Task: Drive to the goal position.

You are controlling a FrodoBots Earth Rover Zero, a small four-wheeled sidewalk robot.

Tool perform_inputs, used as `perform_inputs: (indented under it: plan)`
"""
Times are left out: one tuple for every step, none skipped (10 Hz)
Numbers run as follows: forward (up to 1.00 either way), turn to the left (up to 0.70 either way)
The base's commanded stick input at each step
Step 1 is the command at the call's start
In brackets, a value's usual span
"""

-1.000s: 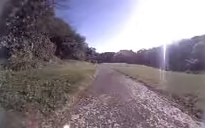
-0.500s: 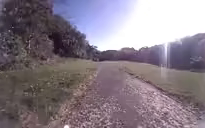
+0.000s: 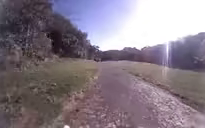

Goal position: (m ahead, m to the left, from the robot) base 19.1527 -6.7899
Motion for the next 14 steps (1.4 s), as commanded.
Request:
perform_inputs:
  plan:
    - [1.00, -0.40]
    - [1.00, -0.40]
    - [1.00, 0.00]
    - [1.00, 0.00]
    - [1.00, 0.00]
    - [1.00, 0.00]
    - [1.00, 0.00]
    - [1.00, 0.00]
    - [1.00, 0.00]
    - [1.00, -0.27]
    - [1.00, -0.08]
    - [1.00, 0.00]
    - [1.00, 0.00]
    - [1.00, 0.00]
